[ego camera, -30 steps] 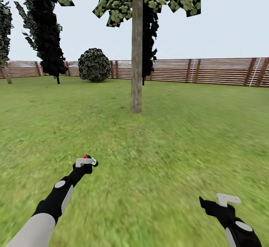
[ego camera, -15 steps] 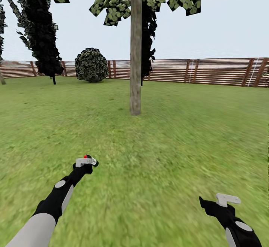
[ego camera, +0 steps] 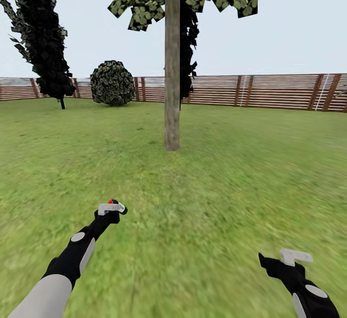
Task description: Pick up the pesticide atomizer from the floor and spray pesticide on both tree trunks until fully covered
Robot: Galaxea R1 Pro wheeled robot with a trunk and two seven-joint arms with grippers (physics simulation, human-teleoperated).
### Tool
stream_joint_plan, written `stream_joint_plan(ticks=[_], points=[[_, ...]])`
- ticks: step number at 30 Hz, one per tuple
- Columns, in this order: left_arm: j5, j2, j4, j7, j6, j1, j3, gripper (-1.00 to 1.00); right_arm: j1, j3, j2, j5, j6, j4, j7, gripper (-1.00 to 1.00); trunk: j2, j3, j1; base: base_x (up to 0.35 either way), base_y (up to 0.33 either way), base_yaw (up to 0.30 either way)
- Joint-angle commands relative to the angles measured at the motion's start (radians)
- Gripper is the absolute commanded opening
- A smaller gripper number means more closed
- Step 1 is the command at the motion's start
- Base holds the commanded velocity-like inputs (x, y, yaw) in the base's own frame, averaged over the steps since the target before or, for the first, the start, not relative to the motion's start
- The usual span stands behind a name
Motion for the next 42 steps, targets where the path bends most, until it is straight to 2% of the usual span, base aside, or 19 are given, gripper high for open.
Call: stream_joint_plan(ticks=[1, 9, 42], points=[[-0.007, -0.001, 0.0, -0.006, -0.005, -0.001, 0.005, -1.0, 0.0, -0.001, 0.0, -0.003, 0.005, -0.001, 0.002, 1.0, 0.0, -0.002, 0.0, 0.327, 0.077, 0.0], [-0.007, -0.001, 0.001, -0.006, -0.005, -0.001, 0.007, -1.0, 0.0, -0.001, 0.0, -0.003, 0.005, -0.002, 0.002, 1.0, 0.0, -0.011, 0.0, 0.327, 0.077, 0.0], [-0.007, -0.002, 0.003, -0.006, -0.005, -0.001, 0.005, -1.0, 0.0, -0.001, 0.0, -0.003, 0.005, 0.0, 0.002, 1.0, 0.0, -0.012, 0.0, 0.327, 0.077, -0.038]])
